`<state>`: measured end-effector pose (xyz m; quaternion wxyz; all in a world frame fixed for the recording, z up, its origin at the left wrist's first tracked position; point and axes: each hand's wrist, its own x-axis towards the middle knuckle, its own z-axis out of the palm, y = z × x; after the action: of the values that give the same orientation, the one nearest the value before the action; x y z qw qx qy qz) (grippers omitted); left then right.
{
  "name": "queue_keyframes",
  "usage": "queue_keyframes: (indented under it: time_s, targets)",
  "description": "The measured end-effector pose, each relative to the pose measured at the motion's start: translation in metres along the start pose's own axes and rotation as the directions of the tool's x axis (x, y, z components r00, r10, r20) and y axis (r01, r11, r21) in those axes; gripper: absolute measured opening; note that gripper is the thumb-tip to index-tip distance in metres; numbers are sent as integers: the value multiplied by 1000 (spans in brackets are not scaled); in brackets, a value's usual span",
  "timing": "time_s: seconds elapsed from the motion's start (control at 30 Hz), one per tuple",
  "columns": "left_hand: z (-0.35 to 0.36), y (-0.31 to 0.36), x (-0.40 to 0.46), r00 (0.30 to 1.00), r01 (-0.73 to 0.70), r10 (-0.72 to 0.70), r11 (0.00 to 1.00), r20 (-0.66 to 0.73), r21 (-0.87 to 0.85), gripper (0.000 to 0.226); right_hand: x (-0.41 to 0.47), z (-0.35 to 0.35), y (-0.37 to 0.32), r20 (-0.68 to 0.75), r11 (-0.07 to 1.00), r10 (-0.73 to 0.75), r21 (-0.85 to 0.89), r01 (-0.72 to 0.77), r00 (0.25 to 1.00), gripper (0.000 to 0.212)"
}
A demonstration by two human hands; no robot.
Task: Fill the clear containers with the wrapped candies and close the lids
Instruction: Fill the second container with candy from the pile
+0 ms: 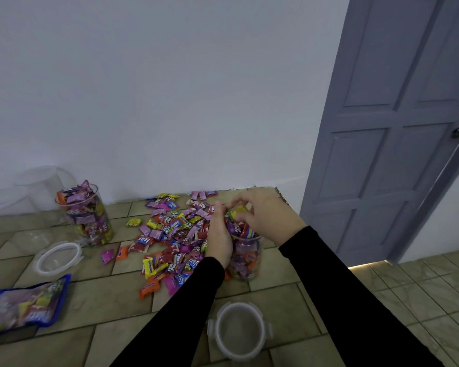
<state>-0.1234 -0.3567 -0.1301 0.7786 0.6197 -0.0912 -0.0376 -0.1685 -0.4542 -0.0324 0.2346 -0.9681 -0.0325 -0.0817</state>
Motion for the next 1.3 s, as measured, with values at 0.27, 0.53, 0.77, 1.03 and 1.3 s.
queue_keyframes:
  time_s: [0.27,0.53,0.77,1.03,1.3]
  targets:
    - [-12,-12,1,992,110,-112,993,51,37,82,-4,6,0,98,1000,26,-14,-24,995,29]
    - [-9,-29,-3,977,211,-212,977,-24,-40,105,-3,-9,22,72,988,151,-43,-148,986,33]
    - [-5,-36,2,971,216,-223,973,-92,-80,95,-1,-5,25,82,983,175,39,-179,981,26]
    - [-9,-49,2,958,254,-265,961,-111,-106,93,-6,5,12,97,1000,6,-25,-3,995,32]
    - [-14,-43,1,952,277,-279,960,-130,-29,100,-20,-2,31,-27,998,-30,55,32,999,44]
